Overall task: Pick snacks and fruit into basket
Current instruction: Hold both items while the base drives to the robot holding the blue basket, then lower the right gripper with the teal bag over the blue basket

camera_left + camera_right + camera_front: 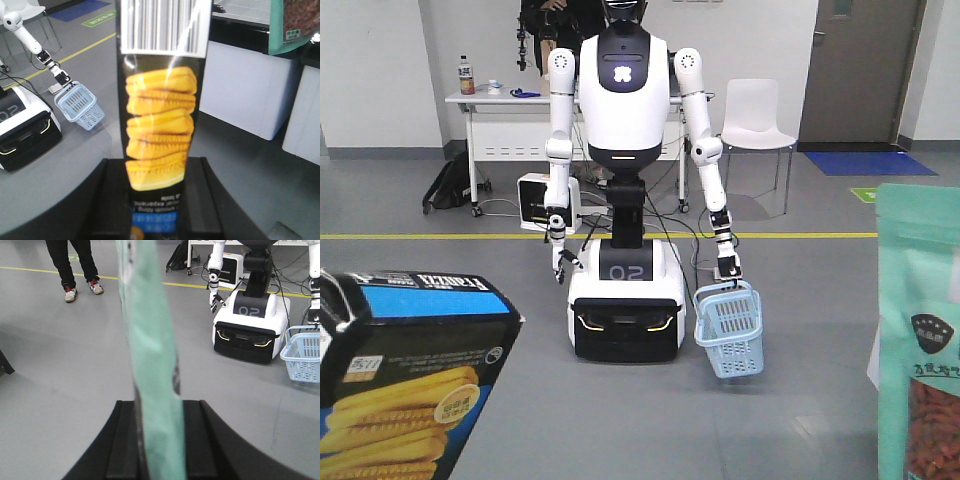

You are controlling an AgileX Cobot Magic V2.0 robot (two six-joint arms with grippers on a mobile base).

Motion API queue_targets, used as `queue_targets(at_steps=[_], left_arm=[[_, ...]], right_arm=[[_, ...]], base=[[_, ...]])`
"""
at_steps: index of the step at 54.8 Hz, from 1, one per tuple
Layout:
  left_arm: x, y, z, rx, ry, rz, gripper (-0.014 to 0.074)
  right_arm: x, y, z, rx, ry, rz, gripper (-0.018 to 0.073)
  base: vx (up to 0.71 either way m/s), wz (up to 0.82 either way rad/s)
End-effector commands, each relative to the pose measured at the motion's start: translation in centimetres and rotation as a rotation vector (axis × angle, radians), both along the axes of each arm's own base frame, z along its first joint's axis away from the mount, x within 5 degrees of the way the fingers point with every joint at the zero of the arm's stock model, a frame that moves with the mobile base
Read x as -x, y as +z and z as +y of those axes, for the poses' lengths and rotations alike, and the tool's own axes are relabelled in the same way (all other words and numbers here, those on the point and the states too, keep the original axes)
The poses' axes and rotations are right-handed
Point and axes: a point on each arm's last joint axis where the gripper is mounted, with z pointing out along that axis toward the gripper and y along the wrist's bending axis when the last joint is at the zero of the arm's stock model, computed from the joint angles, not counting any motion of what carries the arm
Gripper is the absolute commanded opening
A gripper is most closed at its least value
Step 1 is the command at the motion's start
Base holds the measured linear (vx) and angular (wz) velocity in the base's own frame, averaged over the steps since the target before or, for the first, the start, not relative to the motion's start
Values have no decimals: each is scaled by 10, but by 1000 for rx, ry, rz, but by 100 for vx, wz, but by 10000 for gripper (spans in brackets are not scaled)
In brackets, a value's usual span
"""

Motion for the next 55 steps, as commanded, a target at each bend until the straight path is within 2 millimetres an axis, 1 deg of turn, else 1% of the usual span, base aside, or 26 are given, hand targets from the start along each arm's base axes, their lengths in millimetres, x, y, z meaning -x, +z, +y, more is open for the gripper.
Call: queue_targets(at_steps=[1,55], left_arm=[[0,19,0,91,-5,-90,-10],[0,19,0,91,-5,-91,-10]], right_arm=[[0,17,-1,-45,-16,-105,-7],[0,17,-1,-46,-16,-105,-7]], base=[[53,5],[50,2]])
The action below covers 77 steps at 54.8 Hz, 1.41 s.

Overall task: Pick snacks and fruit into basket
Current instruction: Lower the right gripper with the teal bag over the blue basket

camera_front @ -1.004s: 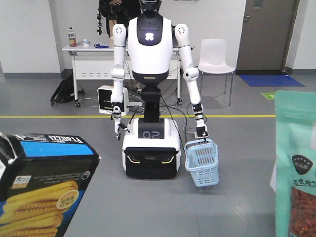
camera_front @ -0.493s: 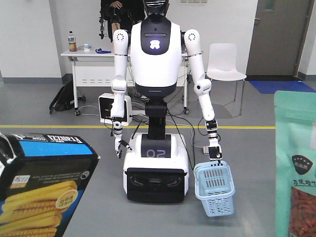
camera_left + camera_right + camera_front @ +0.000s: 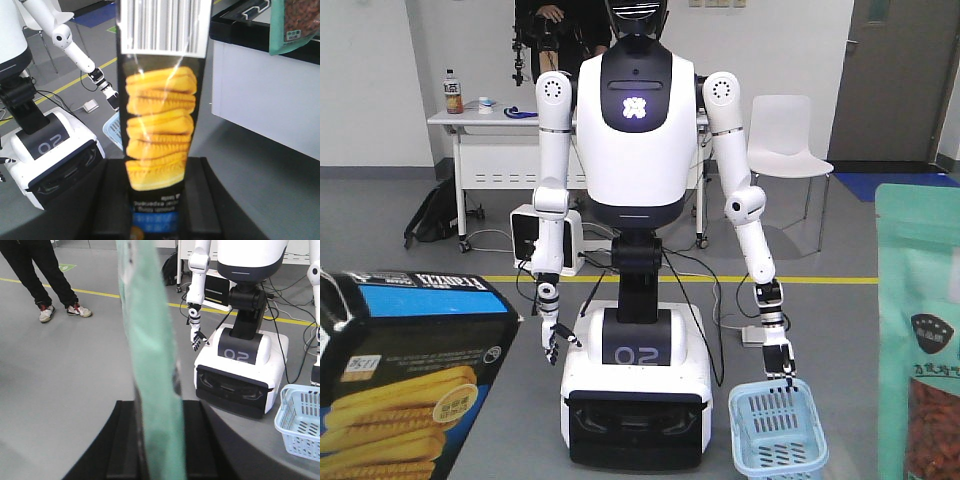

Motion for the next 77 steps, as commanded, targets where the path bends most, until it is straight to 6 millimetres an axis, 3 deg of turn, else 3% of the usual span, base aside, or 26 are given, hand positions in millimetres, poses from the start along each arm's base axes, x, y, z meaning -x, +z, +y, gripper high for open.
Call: queue_targets(at_steps=[1,43,77], left_arm=[[0,19,0,91,-5,-91,-10],[0,19,0,91,-5,-91,-10],[0,19,0,91,-5,-91,-10]], right_arm=[[0,17,-1,-47,-15,-105,-7],[0,17,-1,-47,-16,-106,-7],[0,17,-1,-47,-16,-106,-7]], base=[[47,1],[40,2],[22,-2]])
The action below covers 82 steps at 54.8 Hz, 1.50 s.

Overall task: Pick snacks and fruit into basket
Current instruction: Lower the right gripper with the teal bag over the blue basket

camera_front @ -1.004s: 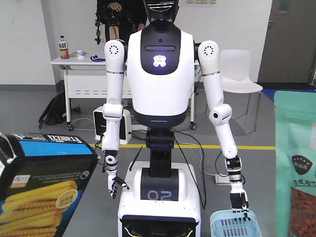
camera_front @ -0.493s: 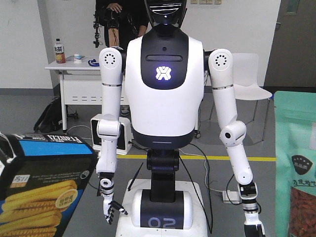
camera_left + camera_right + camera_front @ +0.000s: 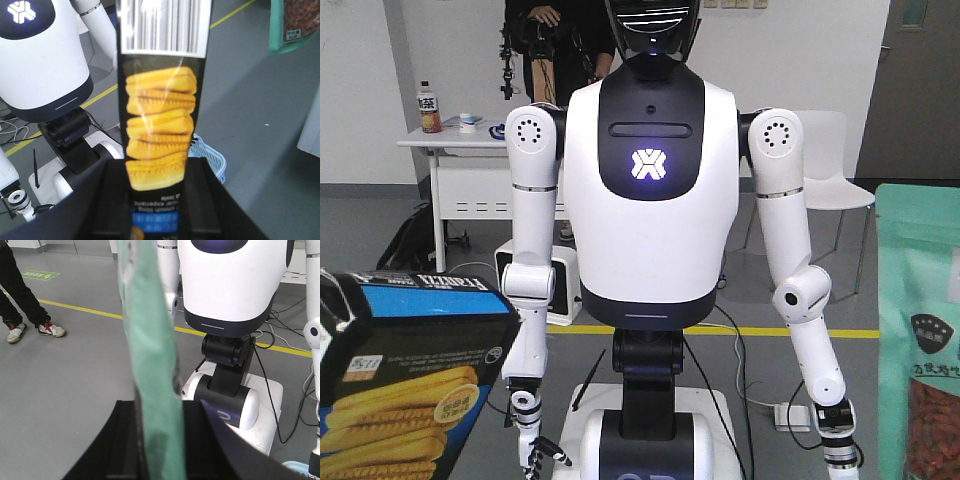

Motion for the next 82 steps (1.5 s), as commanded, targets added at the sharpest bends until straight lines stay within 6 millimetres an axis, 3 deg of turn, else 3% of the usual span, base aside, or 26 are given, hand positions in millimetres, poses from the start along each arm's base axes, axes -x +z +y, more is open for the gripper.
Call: queue_targets(at_steps=[1,82], left_arm=[[0,19,0,92,-5,-90,-10],[0,19,0,92,-5,-90,-10]], right_arm=[[0,17,-1,-47,-16,-106,-7],[0,17,-1,-46,-15,-105,-7]], base=[[10,1],[1,0]])
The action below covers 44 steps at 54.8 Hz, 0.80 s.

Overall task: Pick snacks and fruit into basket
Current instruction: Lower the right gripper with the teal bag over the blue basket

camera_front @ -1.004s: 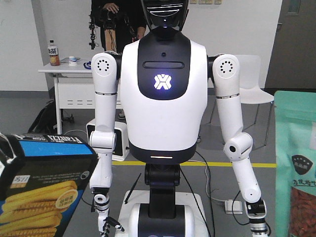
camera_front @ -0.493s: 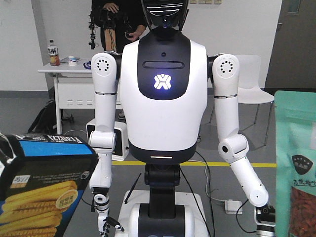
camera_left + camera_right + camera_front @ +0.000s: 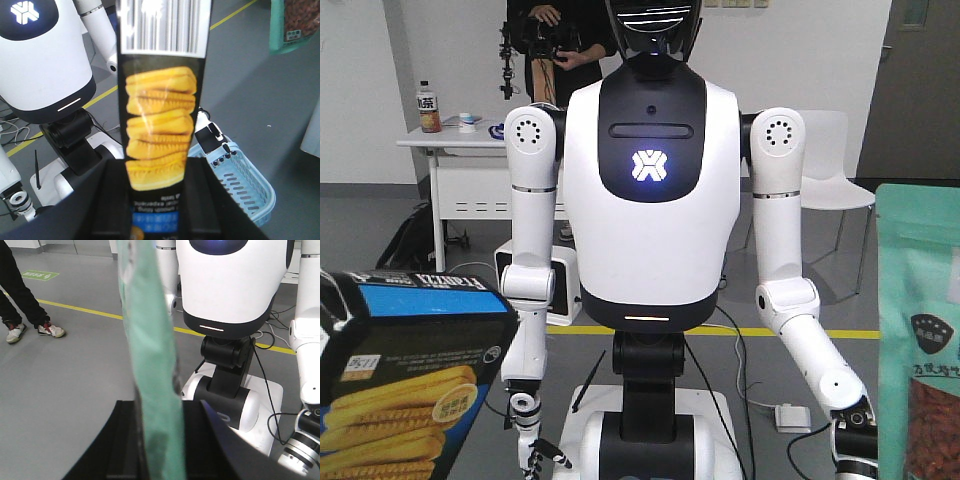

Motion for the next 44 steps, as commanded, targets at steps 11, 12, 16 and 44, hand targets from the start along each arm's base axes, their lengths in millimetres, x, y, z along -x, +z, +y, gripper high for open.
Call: queue_targets(at_steps=[11,12,16,44], left_arm=[[0,19,0,92,-5,-90,-10],[0,19,0,92,-5,-90,-10],[0,19,0,92,-5,-90,-10],[0,19,0,92,-5,-90,-10]], right_arm=[[0,17,-1,-46,-15,-105,-7],[0,17,-1,-46,-15,-105,-7],[0,17,-1,-46,-15,-105,-7],[0,17,-1,-47,-16,-106,-7]], base=[[0,0],[0,0],[0,0],[0,0]])
